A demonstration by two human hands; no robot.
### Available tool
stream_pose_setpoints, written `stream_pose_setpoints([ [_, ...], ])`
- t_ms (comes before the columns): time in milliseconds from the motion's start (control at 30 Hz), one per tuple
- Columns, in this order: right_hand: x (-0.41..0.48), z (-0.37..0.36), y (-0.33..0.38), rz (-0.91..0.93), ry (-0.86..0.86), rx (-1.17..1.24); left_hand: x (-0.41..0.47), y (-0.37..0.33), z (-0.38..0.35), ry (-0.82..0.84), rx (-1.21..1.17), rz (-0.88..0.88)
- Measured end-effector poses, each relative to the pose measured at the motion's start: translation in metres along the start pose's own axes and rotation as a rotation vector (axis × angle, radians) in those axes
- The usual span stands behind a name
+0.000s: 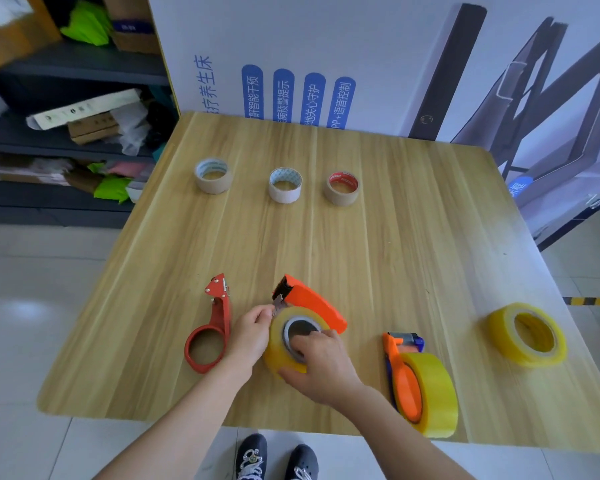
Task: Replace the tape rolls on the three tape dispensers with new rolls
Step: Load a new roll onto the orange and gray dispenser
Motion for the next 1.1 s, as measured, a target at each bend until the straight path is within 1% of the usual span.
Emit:
stream_pose_setpoints([
  [67,0.002,0.017,0.003,-0.046,-0.050,0.302,-0.007,-0.012,0.012,-0.085,-0.137,-0.030],
  [133,0.003,0.031,0.009,-0.083,-0.047,0.603,-0.017,-0.028,0.020,-0.114,-0.295,-0.051],
  [167,0.002,0.037,0.014,-0.080,-0.031,0.719,-0.022,-0.037,0.022,-0.082,-0.404,-0.037],
  [233,0.001,0.048,0.024,-0.066,-0.020,0.877,-0.033,-0.059,0.025,0.037,-0.612,-0.022],
  [267,0.001,0.055,0.029,-0.057,-0.026,0.949,-0.037,-0.069,0.028,0.088,-0.679,-0.027],
  [367,0.001,0.080,0.049,-0.005,-0.021,1.116,-0.044,-0.097,0.041,0.194,-0.721,-0.131],
  [433,0.000,0.100,0.064,0.035,-0.038,1.160,-0.053,-0.115,0.053,0.187,-0.694,-0.225],
  [533,-0.001,0.129,0.086,0.069,-0.087,1.247,-0.069,-0.143,0.068,0.116,-0.622,-0.423],
  [633,-0.004,0.152,0.105,0.065,-0.200,1.262,-0.088,-0.168,0.079,0.081,-0.609,-0.594],
  [700,-0.007,0.163,0.117,0.103,-0.235,1.269,-0.101,-0.181,0.086,0.071,-0.597,-0.694],
  [767,-0.009,0.171,0.129,0.150,-0.224,1.298,-0.113,-0.192,0.097,0.058,-0.590,-0.753],
  [867,-0.010,0.177,0.140,0.184,-0.220,1.339,-0.126,-0.204,0.113,0.010,-0.497,-0.804],
  [900,-0.009,0.178,0.143,0.194,-0.221,1.342,-0.131,-0.207,0.118,-0.026,-0.451,-0.837],
  [967,-0.009,0.180,0.148,0.211,-0.231,1.338,-0.146,-0.211,0.134,-0.169,-0.332,-0.938],
  [1033,-0.009,0.184,0.152,0.226,-0.250,1.327,-0.165,-0.217,0.148,-0.332,-0.153,-1.069],
  [1100,-0.010,0.189,0.155,0.244,-0.262,1.313,-0.180,-0.221,0.159,-0.474,0.056,-1.158],
])
Point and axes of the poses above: each hand's wrist, its own x-axis towards the middle knuckle, its own z-axis out of the back of the hand, y = z × x, the point moved 7 cm from there along x, towards the middle knuckle, and after that the axes turned 4 degrees about x, right-handed, at the moved point
